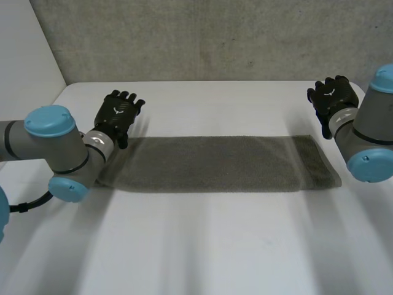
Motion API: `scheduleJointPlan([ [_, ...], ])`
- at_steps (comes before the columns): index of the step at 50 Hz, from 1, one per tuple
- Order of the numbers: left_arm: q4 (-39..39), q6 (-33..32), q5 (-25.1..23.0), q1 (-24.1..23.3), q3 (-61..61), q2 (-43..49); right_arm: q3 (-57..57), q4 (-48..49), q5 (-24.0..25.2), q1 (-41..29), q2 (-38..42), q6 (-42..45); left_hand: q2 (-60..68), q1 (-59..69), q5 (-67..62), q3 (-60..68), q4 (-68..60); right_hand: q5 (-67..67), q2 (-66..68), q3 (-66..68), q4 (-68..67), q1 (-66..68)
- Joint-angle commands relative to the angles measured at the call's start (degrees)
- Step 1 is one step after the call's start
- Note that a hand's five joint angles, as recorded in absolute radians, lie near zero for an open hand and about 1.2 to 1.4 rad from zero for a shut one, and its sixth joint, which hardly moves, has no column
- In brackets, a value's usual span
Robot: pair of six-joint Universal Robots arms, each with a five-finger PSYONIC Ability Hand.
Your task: Fold the towel.
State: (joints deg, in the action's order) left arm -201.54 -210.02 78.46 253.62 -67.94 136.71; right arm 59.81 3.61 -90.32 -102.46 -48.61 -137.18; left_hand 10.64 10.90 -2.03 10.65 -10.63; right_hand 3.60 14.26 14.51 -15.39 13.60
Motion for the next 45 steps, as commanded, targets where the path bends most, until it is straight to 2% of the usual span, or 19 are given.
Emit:
scheduleJointPlan([
  [1, -0.2, 0.1, 0.0, -0.1, -8.1, -7.1, 10.2, -0.4, 1.1, 0.2, -9.7, -2.2, -0.6, -0.9, 2.0, -0.6, 0.6, -3.6, -4.3, -4.5, 5.4, -3.6],
  [3, -0.4, 0.1, 0.0, 0.0, -13.2, -11.9, 13.1, -0.7, 2.0, 0.3, -12.0, -2.1, -0.6, -0.9, 2.0, -0.6, 0.6, -3.6, -4.3, -4.5, 5.4, -3.6],
  [8, -0.9, 0.1, -0.2, 0.1, -21.5, -19.0, 24.6, -3.2, 8.4, 0.9, -19.3, -2.0, -0.6, -0.9, 2.0, -0.6, 0.6, -3.6, -4.3, -4.5, 5.4, -3.6],
  [12, -2.5, 0.1, -0.2, 0.3, -26.5, -22.5, 28.5, -4.5, 10.4, 0.9, -20.5, -2.2, -0.6, -0.9, 2.0, -0.6, 0.6, -3.6, -4.3, -4.5, 5.4, -3.6],
  [17, -7.6, 1.5, -0.1, 1.0, -32.7, -25.0, 31.6, -4.7, 11.7, 2.3, -19.5, -2.3, -0.4, -0.7, 1.8, -0.4, 0.4, 6.4, 5.8, 5.5, -4.6, 6.4],
  [19, -10.4, 6.0, -0.1, 1.3, -35.1, -25.1, 32.6, -3.4, 11.7, 4.1, -17.2, -2.6, -0.4, -0.7, 1.8, -0.4, 0.4, 13.4, 12.8, 12.5, -11.7, 13.4],
  [22, -11.0, 9.0, -0.2, 1.6, -35.8, -25.1, 32.4, -2.0, 11.8, 4.7, -15.7, -2.7, -0.4, -0.7, 1.8, -0.4, 0.4, 15.8, 15.2, 14.9, -14.0, 15.8],
  [24, -11.0, 15.1, -0.2, 2.1, -36.0, -25.8, 31.9, 1.0, 11.8, 5.6, -13.1, -3.3, -0.4, -0.7, 1.8, -0.4, 0.4, 17.8, 17.2, 16.9, -16.0, 17.8],
  [25, -11.0, 15.2, -0.2, 2.1, -36.0, -25.8, 31.9, 1.0, 11.7, 5.6, -13.1, -3.4, -0.4, -0.7, 1.8, -0.4, 0.4, 17.8, 17.2, 16.9, -16.1, 17.9],
  [27, -11.0, 21.0, -0.3, 2.6, -36.0, -27.3, 31.2, 2.5, 11.7, 7.1, -10.8, -4.3, -0.3, -0.5, 1.6, -0.3, 0.3, 20.5, 19.9, 19.6, -18.7, 20.5],
  [28, -11.0, 21.1, -0.3, 2.6, -36.0, -27.3, 31.2, 2.5, 11.7, 7.1, -10.8, -4.3, -0.3, -0.5, 1.6, -0.3, 0.3, 20.5, 19.9, 19.6, -18.8, 20.5],
  [30, -10.9, 25.8, -0.5, 3.2, -36.1, -28.7, 30.7, 2.6, 11.8, 7.5, -10.0, -4.6, -0.3, -0.5, 1.6, -0.3, 0.3, 21.7, 21.1, 20.8, -19.9, 21.7],
  [33, -11.0, 27.7, -0.6, 3.6, -36.4, -29.2, 30.0, 2.6, 11.8, 8.2, -9.2, -5.2, -0.3, -0.5, 1.6, -0.3, 0.3, 24.7, 24.1, 23.8, -23.0, 24.7],
  [38, -11.7, 30.6, -0.8, 5.4, -37.4, -30.5, 29.5, 3.1, 12.0, 9.5, -8.7, -7.0, -0.3, -0.5, 1.6, -0.3, 0.3, 34.2, 33.5, 33.3, -32.4, 34.2],
  [40, -11.8, 30.6, -0.8, 5.6, -37.5, -30.5, 29.0, 3.9, 12.2, 9.7, -8.2, -7.7, -0.3, -0.5, 1.6, -0.3, 0.3, 46.2, 45.5, 45.3, -44.4, 46.2],
  [41, -11.8, 30.6, -0.8, 5.6, -37.5, -30.5, 29.0, 3.9, 12.2, 9.7, -8.2, -7.7, -0.3, -0.5, 1.6, -0.3, 0.3, 46.3, 45.6, 45.4, -44.5, 46.3],
  [43, -11.8, 30.6, -0.8, 5.7, -37.4, -30.5, 28.3, 4.1, 13.2, 9.9, -7.5, -7.8, -0.3, -0.5, 1.6, -0.3, 0.3, 65.7, 65.0, 64.8, -63.9, 65.7],
  [45, -11.8, 30.6, -0.7, 5.7, -37.5, -30.5, 27.9, 4.1, 13.4, 10.3, -7.2, -7.8, -0.3, -0.5, 1.6, -0.3, 0.3, 66.4, 65.7, 65.5, -64.6, 66.4],
])
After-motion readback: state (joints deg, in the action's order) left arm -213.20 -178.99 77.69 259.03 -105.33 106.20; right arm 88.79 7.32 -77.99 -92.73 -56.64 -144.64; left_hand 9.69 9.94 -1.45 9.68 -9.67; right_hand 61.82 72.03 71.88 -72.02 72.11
